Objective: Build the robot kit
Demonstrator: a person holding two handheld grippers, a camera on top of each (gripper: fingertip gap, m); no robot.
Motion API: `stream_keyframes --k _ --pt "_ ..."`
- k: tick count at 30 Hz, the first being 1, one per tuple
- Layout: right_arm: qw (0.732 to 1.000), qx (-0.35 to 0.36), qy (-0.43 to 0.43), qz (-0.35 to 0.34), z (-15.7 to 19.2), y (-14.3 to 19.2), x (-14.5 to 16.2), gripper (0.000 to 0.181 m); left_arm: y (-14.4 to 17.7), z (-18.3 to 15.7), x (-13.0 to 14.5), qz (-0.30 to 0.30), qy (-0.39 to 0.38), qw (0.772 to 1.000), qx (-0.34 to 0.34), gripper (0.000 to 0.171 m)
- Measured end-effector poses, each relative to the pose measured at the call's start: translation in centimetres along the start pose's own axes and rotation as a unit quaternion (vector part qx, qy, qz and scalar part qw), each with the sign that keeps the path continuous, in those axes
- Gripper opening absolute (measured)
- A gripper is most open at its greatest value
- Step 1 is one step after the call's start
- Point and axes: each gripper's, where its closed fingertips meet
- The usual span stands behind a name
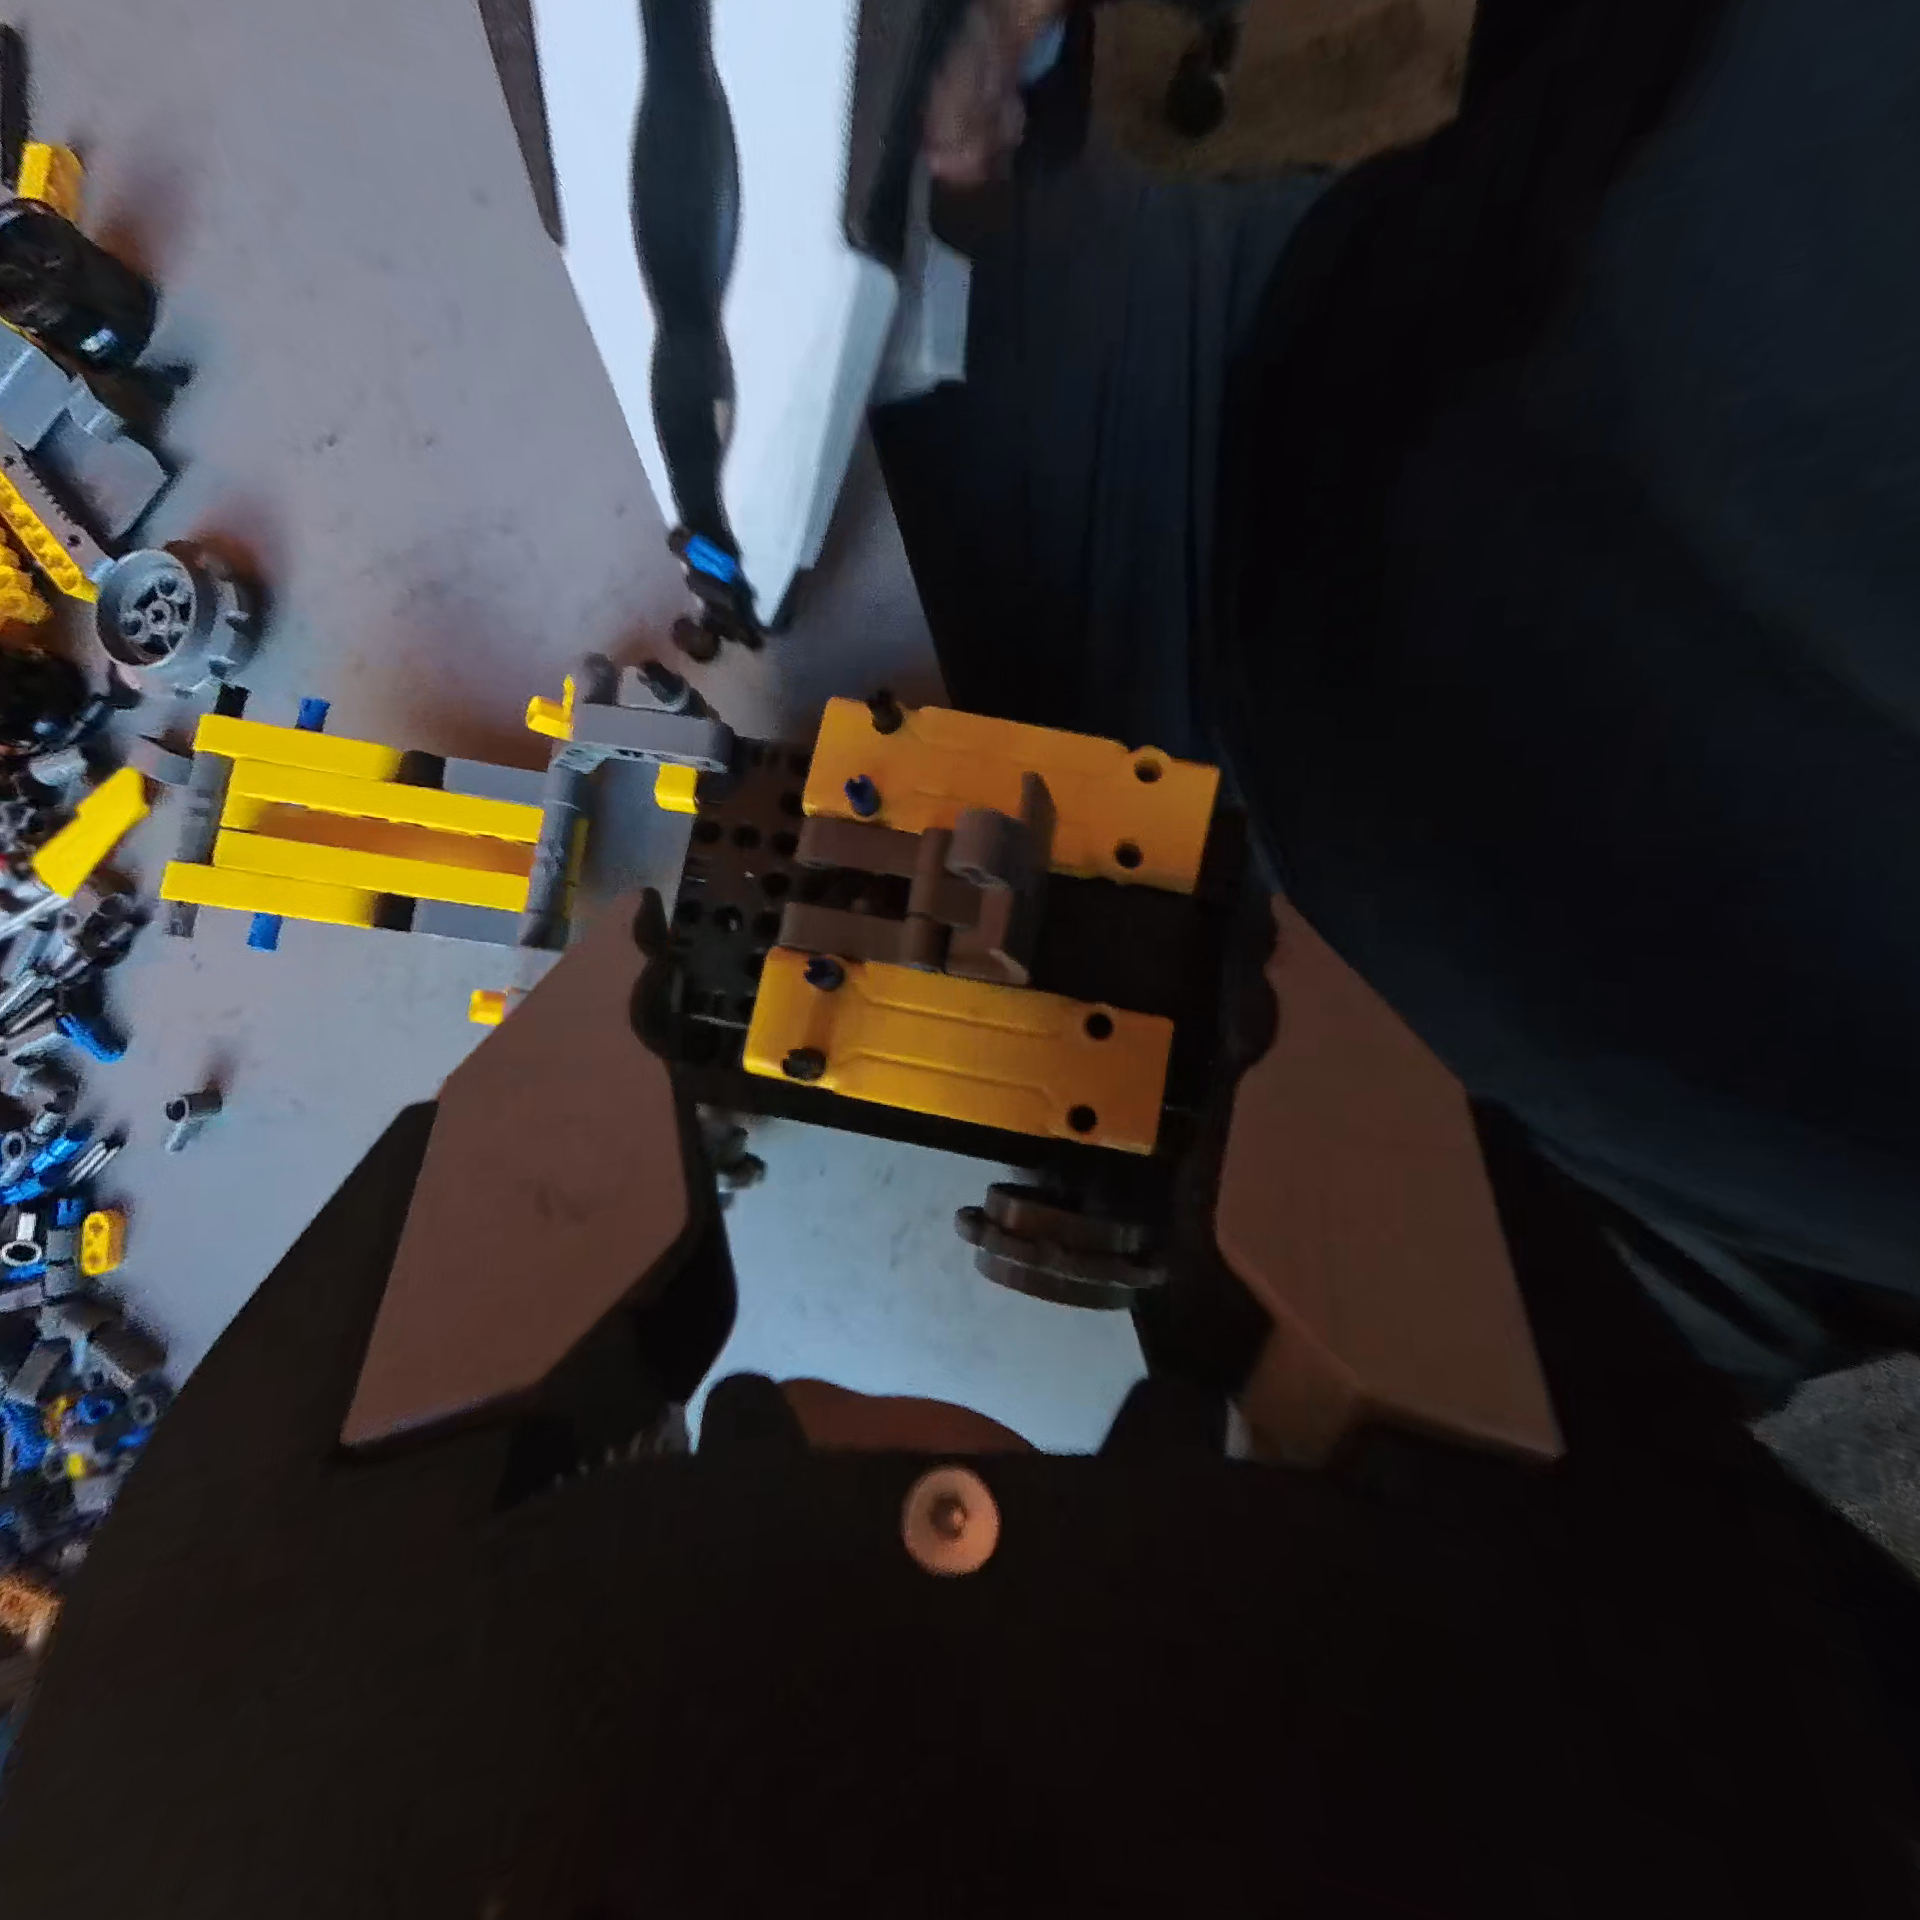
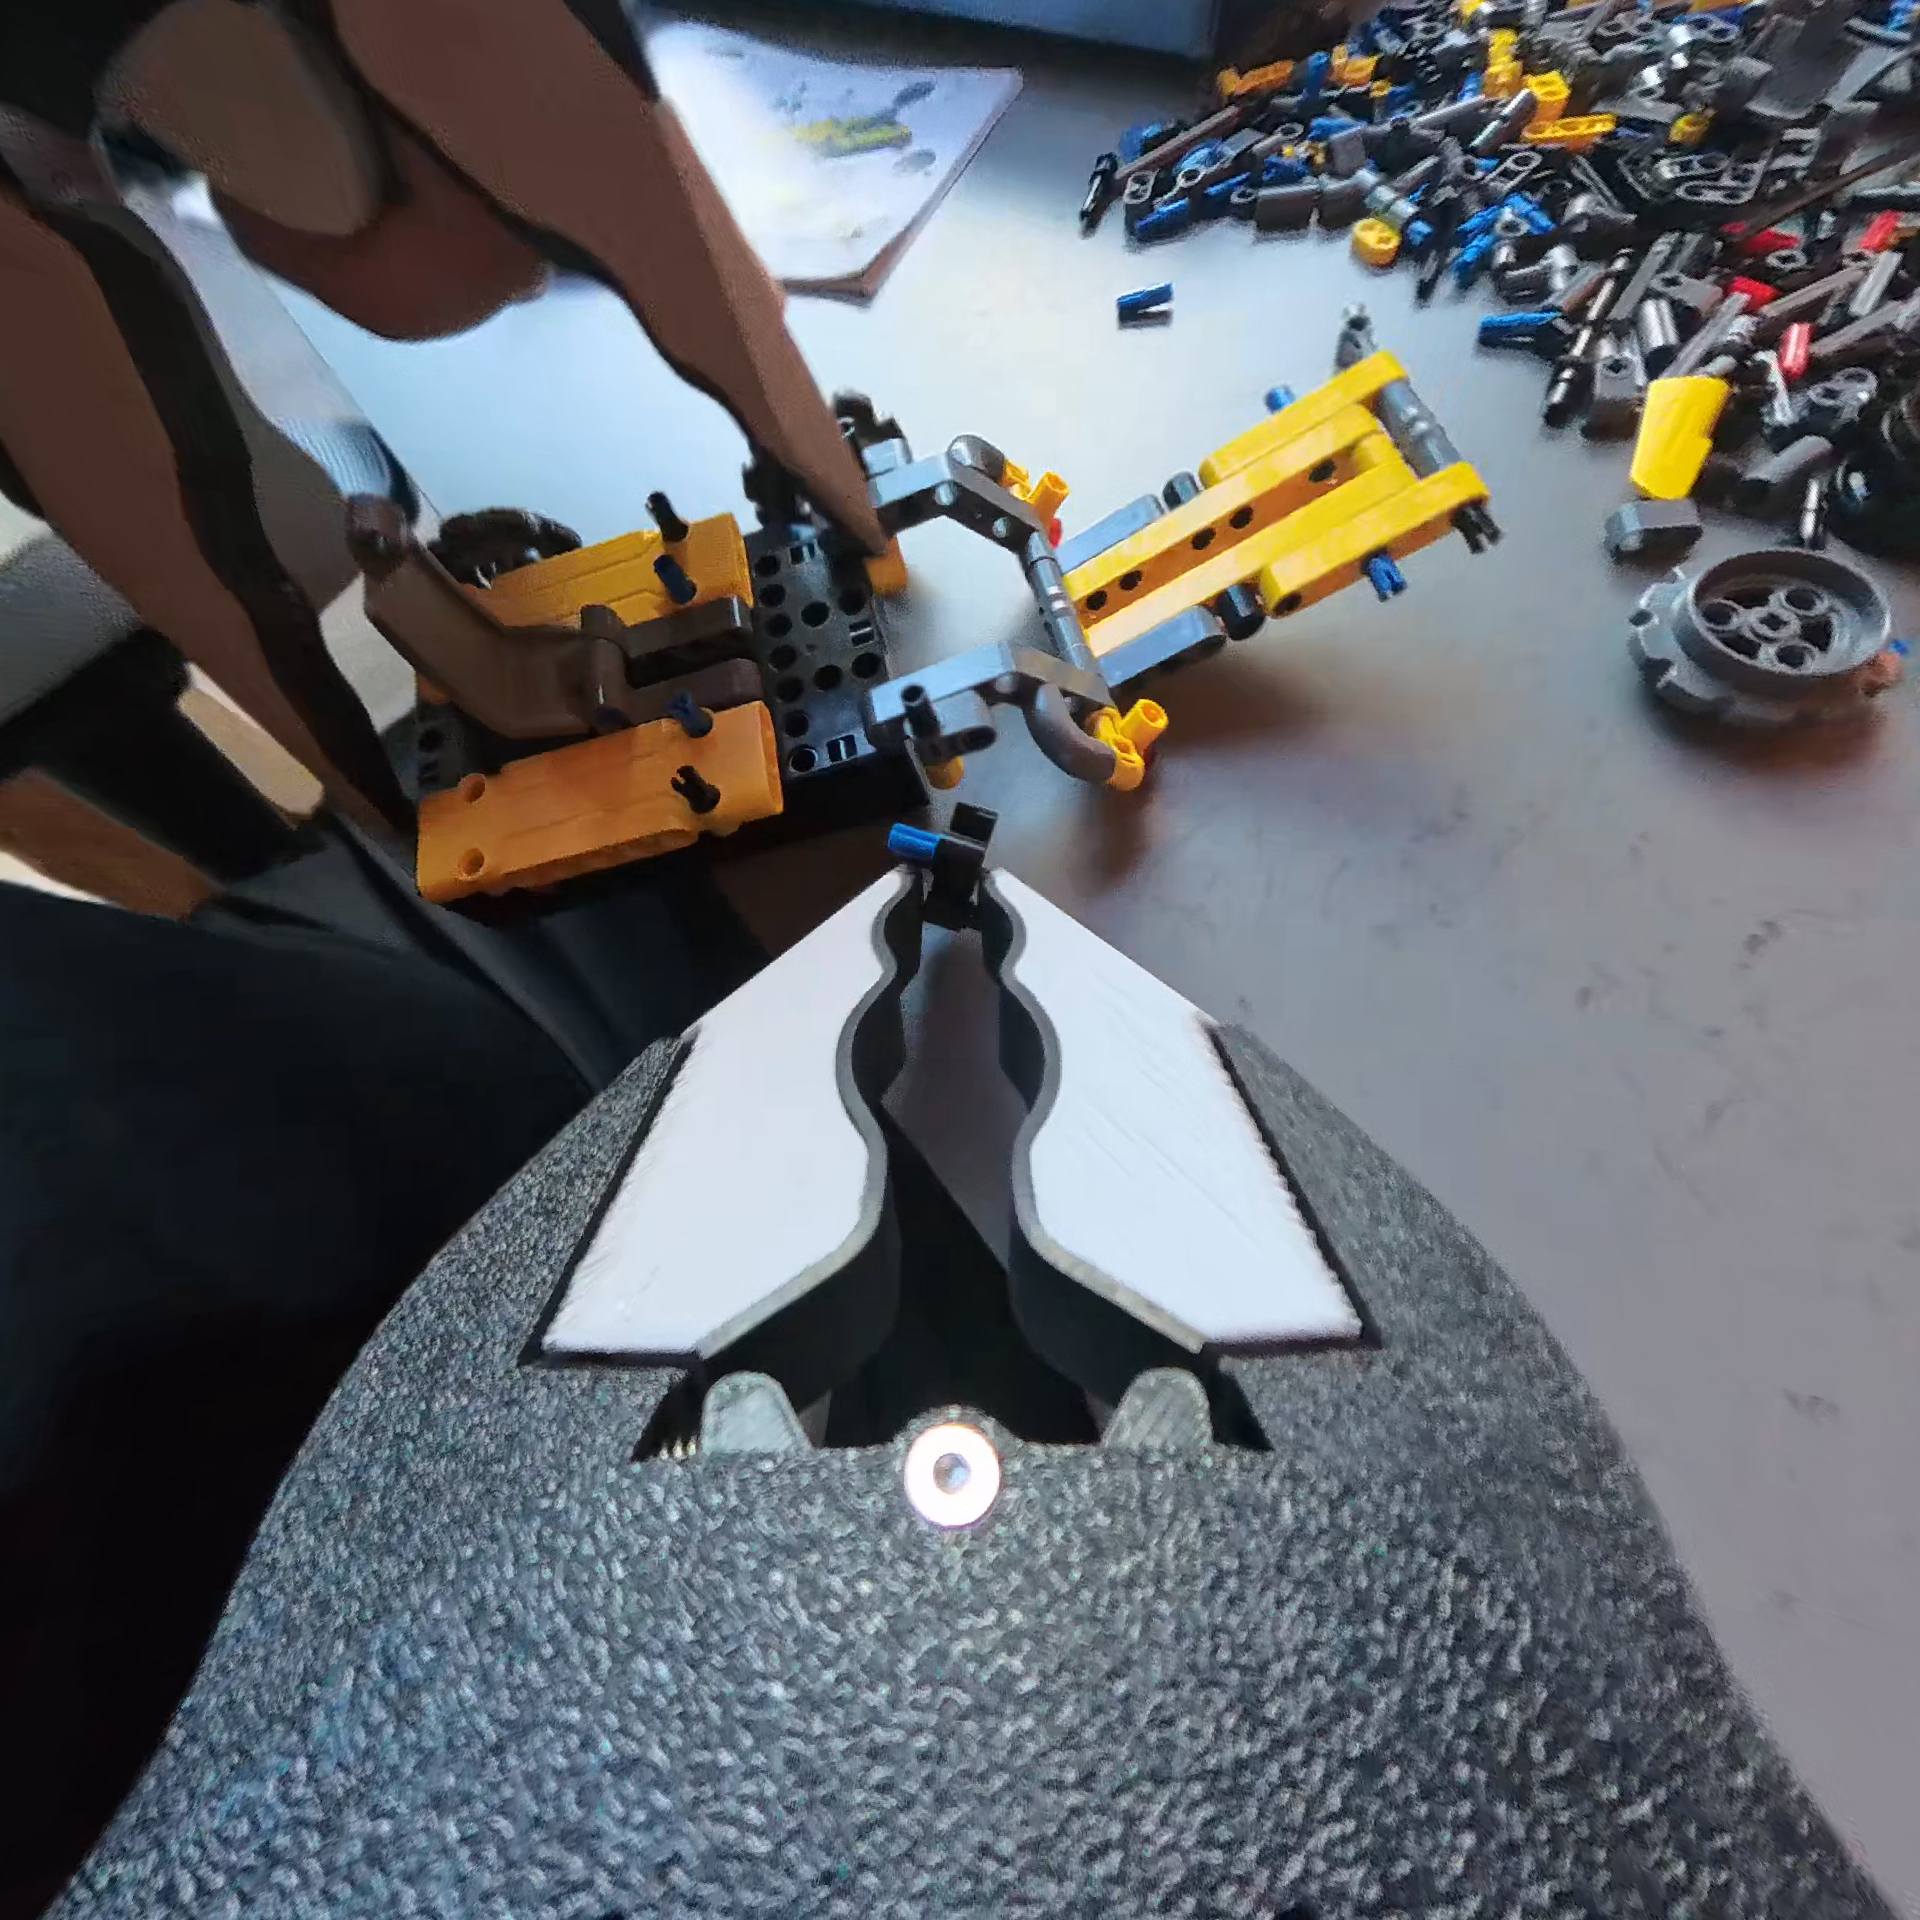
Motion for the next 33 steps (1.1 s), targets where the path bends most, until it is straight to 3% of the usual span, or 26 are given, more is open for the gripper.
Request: stream_keyframes --k 3,7,13,17,22,30,33 --pt "0.997 -0.039 -0.056 -0.023 0.0 0.5 -0.3 0.01 -0.5 -1.0 0.5 0.025 -0.013 1.0 -0.004 0.105" --pt "0.995 -0.057 -0.079 -0.036 0.1 1.2 -0.8 0.01 1.4 0.1 -1.4 -0.013 -0.003 0.999 -0.043 0.101" --pt "0.994 -0.076 -0.066 -0.045 1.7 2.0 -1.9 0.01 3.0 2.8 -4.5 0.005 -0.065 0.982 -0.175 0.054" --pt "0.986 -0.131 -0.083 -0.063 3.5 3.2 -3.1 0.01 2.2 3.2 -5.6 0.016 -0.07 0.972 -0.224 0.037" --pt "0.967 -0.215 -0.11 -0.074 5.8 4.8 -3.9 0.01 2.5 2.9 -6.8 -0.024 -0.061 0.969 -0.239 0.017" --pt "0.949 -0.279 -0.138 -0.056 7.5 5.0 -4.2 0.01 3.1 2.8 -6.9 -0.049 -0.068 0.961 -0.262 0.023" --pt "0.941 -0.301 -0.148 -0.043 8.1 4.7 -3.9 0.01 3.4 2.4 -7.4 -0.076 -0.082 0.958 -0.265 0.012"
Point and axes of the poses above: each gripper's, where its closed fingertips meet, y back along the fingers, x out of its underside, z = x × y across the jaws, and after that the axes turned 9 degrees about -y, right-handed
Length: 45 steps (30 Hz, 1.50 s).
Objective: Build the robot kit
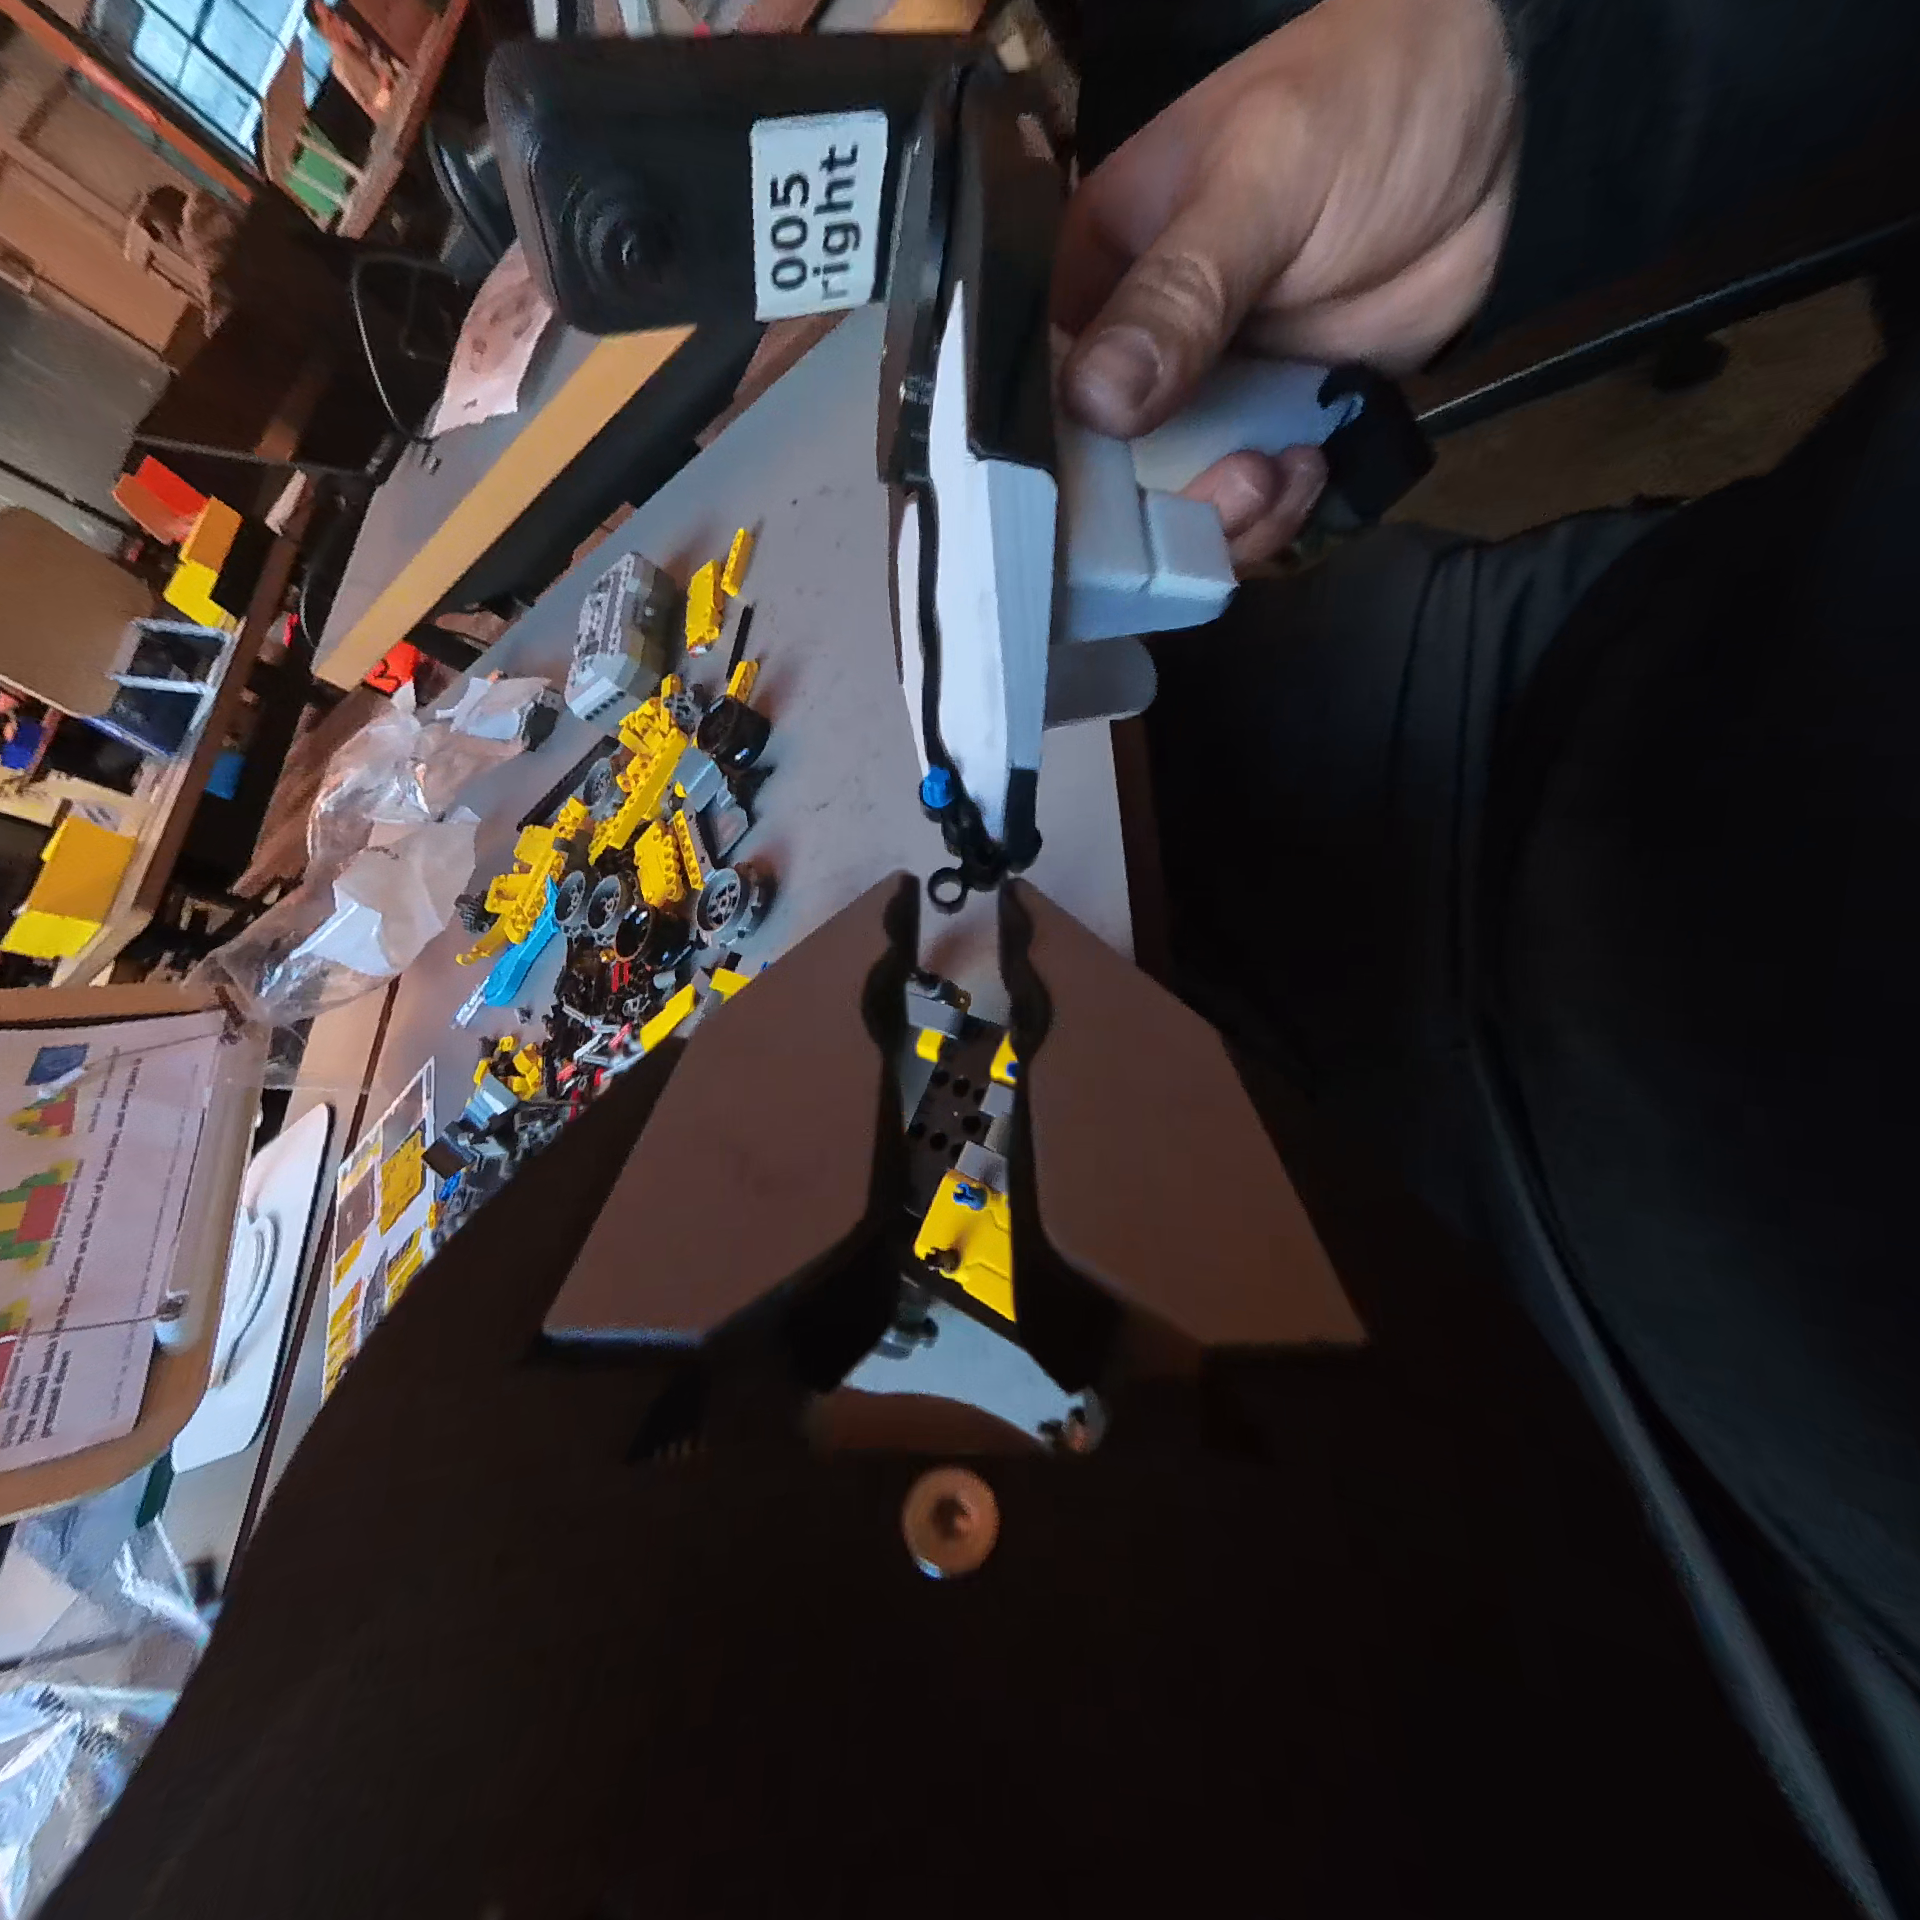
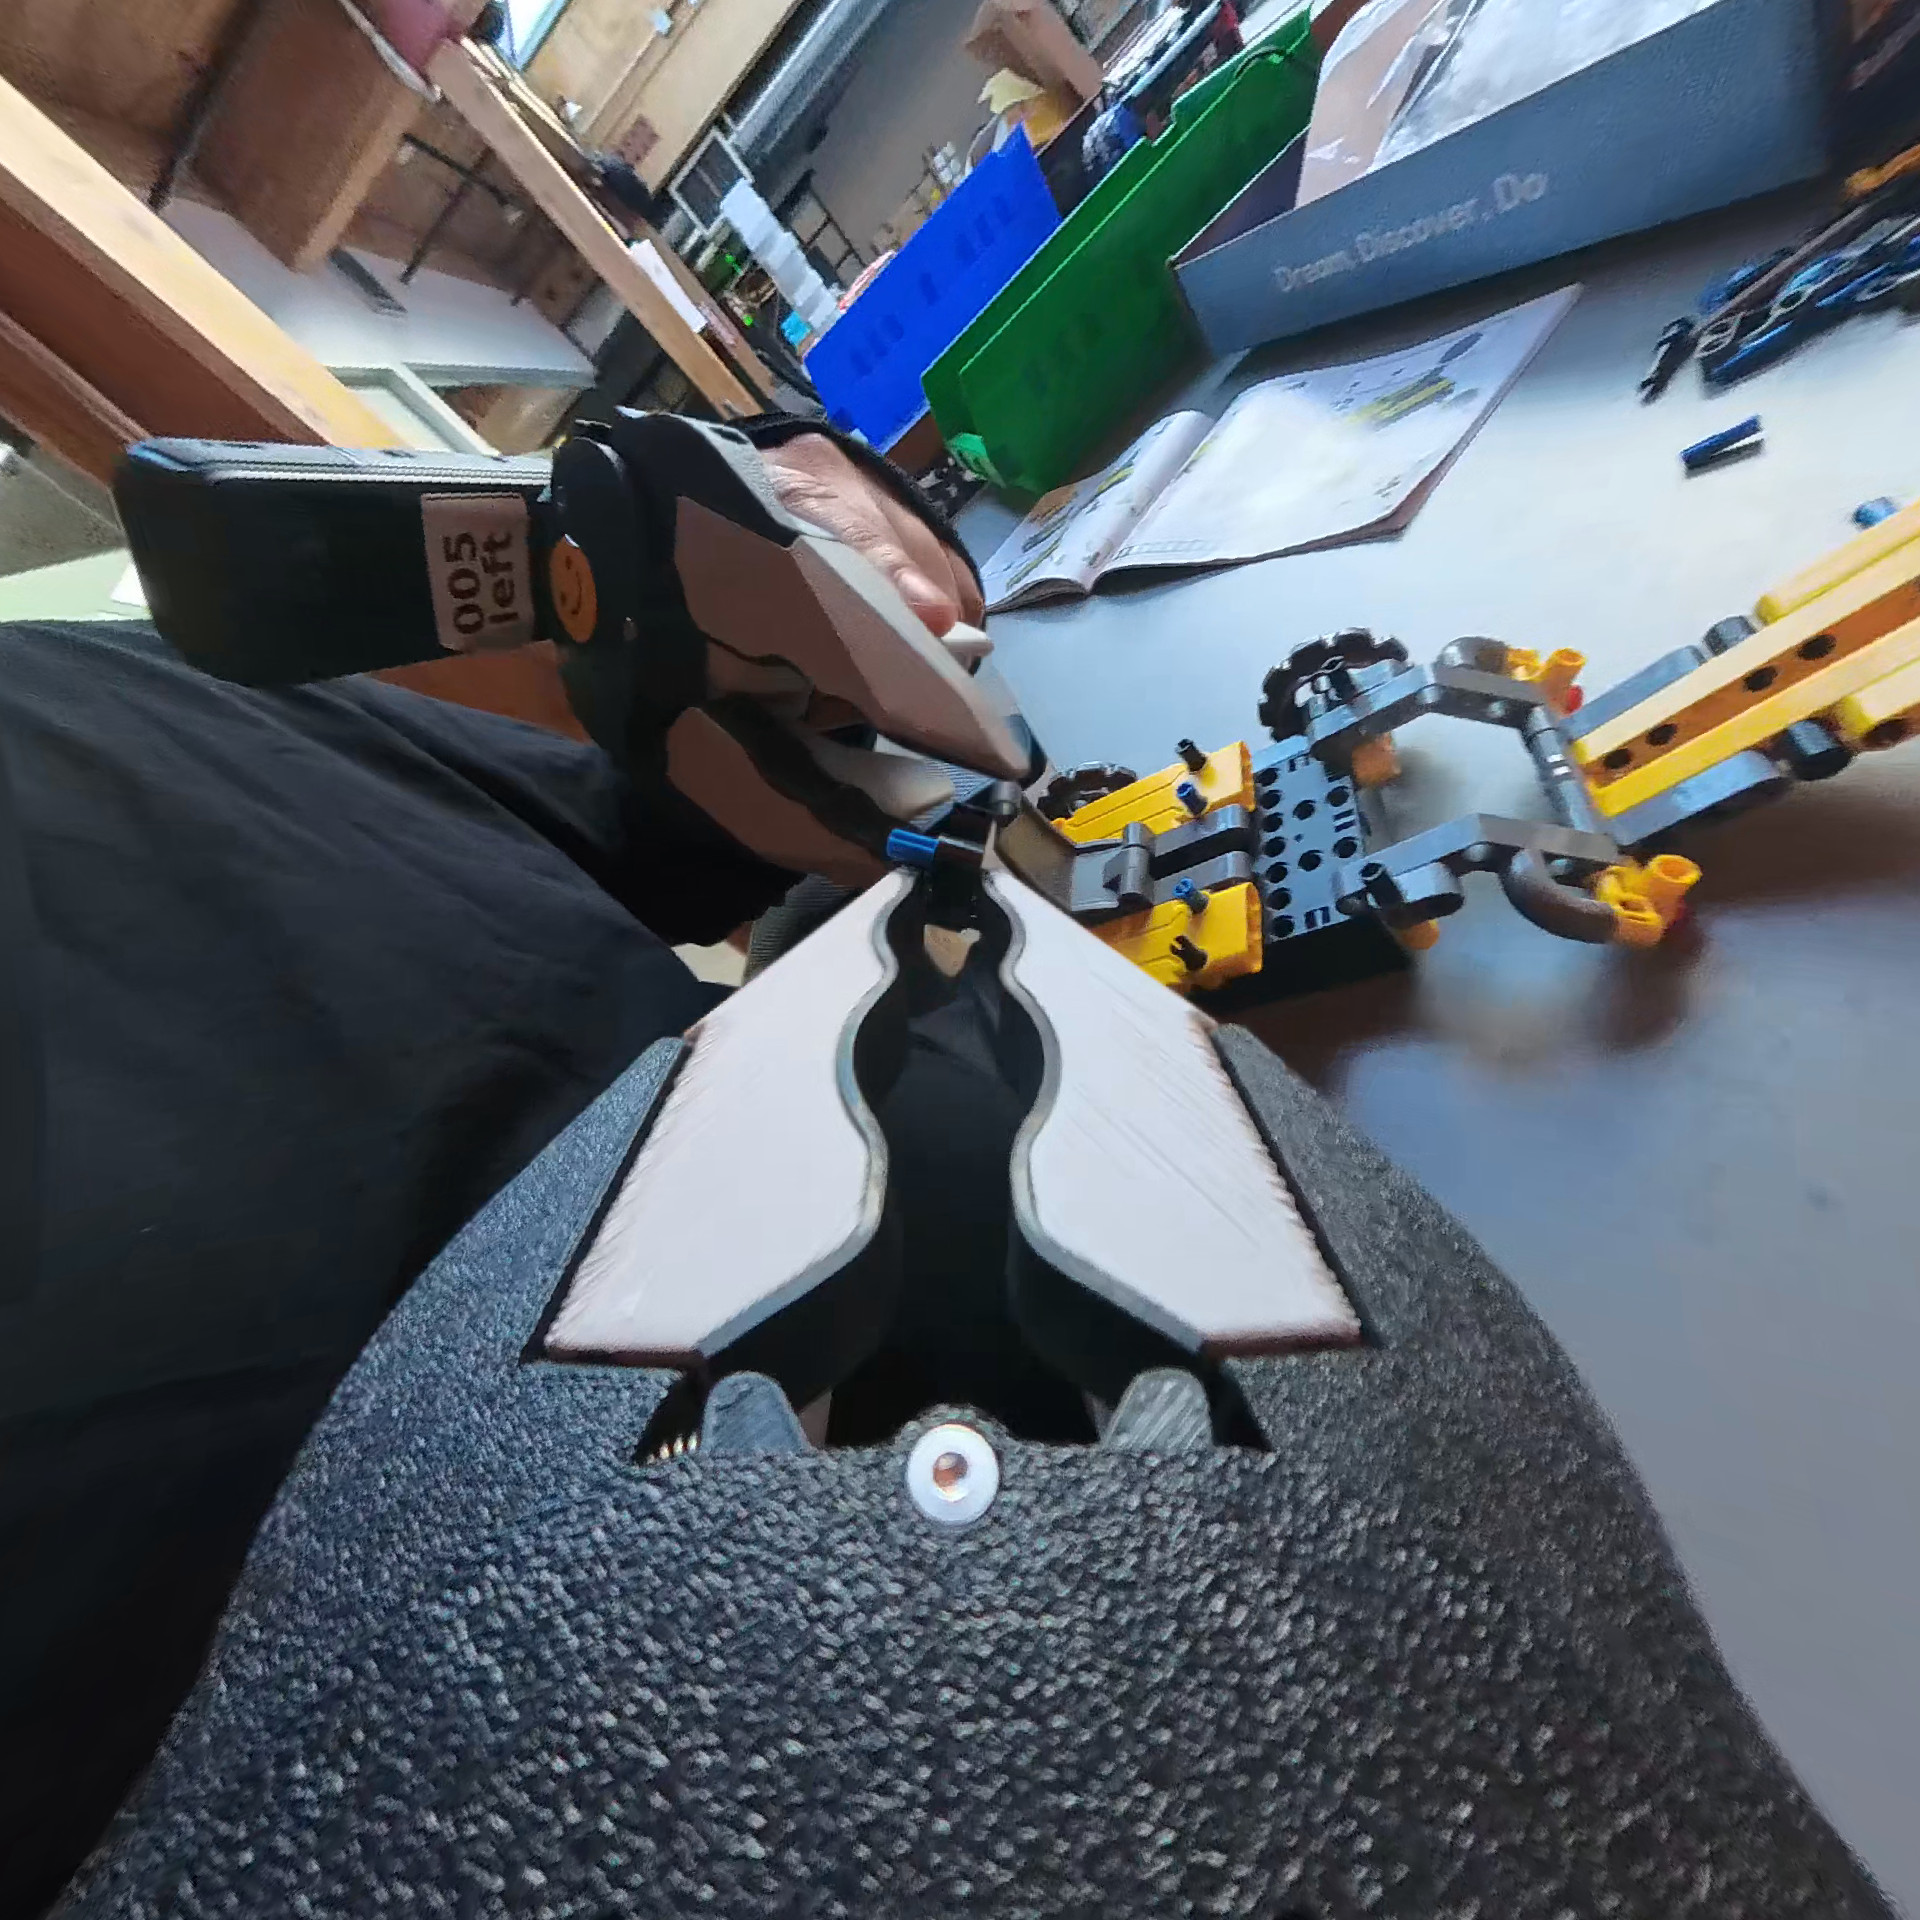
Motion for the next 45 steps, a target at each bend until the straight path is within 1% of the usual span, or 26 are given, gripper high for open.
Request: stream_keyframes --k 3,6,8,11,15,19,23,25,27,30,31,32,34,36,38,41,43,45 --pt "1.0 -0.015 -0.012 0.006 0.2 -0.3 0.2 0.01 0.1 -0.2 0.1 -0.011 -0.01 1.0 0.001 0.01" --pt "1.0 -0.024 -0.01 0.014 0.4 -0.5 0.4 0.01 0.4 -0.6 -0.1 -0.033 -0.008 0.999 0.013 0.008" --pt "0.999 -0.033 -0.007 0.022 0.7 -0.5 0.7 0.011 0.6 -0.7 -0.1 -0.048 -0.012 0.999 0.017 0.004" --pt "0.999 -0.046 -0.004 0.027 1.0 -0.5 0.9 0.011 0.7 -1.0 -0.3 -0.072 -0.005 0.997 0.024 0.004" --pt "0.998 -0.053 -0.009 0.03 0.8 -0.6 1.2 0.011 0.5 -1.4 -0.1 -0.079 -0.002 0.997 0.025 0.004" --pt "0.996 -0.075 -0.024 0.041 1.1 -0.9 1.7 0.01 0.6 -1.8 0.1 -0.068 -0.029 0.997 0.032 0.004" --pt "0.995 -0.083 -0.027 0.04 1.3 -0.9 1.6 0.01 0.7 -1.5 0.0 -0.074 -0.022 0.997 0.029 0.004" --pt "0.996 -0.077 -0.026 0.036 1.1 -0.8 1.4 0.01 0.6 -1.4 0.1 -0.079 -0.005 0.997 0.028 0.004" --pt "0.996 -0.073 -0.02 0.037 0.9 -0.5 1.3 0.011 0.6 -1.1 -0.2 -0.097 0.017 0.995 0.02 0.004" --pt "0.997 -0.071 0.019 0.021 0.6 0.6 0.7 0.018 1.1 -0.7 -1.2 -0.154 0.07 0.985 0.023 0.004" --pt "0.997 -0.069 0.022 0.008 0.3 1.0 0.3 0.017 1.2 -0.5 -1.5 -0.17 0.09 0.981 0.027 0.004" --pt "0.997 -0.081 0.019 -0.005 0.4 1.4 -0.1 0.017 1.2 -0.4 -1.5 -0.177 0.106 0.978 0.028 0.004" --pt "0.993 -0.117 0.017 -0.019 1.3 1.6 -0.5 0.008 1.1 -0.3 -1.7 -0.188 0.119 0.974 0.033 0.004" --pt "0.991 -0.129 0.032 -0.016 1.8 1.2 -0.3 0.013 1.5 -0.2 -2.4 -0.218 0.144 0.964 0.043 0.003" --pt "0.988 -0.141 0.055 -0.032 2.4 1.0 -0.7 0.02 2.0 -0.1 -3.1 -0.25 0.171 0.952 0.055 0.002" --pt "0.983 -0.163 0.07 -0.048 3.3 0.9 -1.3 0.021 2.6 0.2 -3.9 -0.282 0.199 0.936 0.066 0.002" --pt "0.98 -0.175 0.083 -0.049 3.9 0.9 -1.5 0.021 2.7 0.3 -4.1 -0.29 0.214 0.93 0.072 0.002" --pt "0.975 -0.192 0.098 -0.048 4.8 0.9 -1.5 0.02 2.6 0.2 -4.2 -0.29 0.216 0.93 0.072 0.002"
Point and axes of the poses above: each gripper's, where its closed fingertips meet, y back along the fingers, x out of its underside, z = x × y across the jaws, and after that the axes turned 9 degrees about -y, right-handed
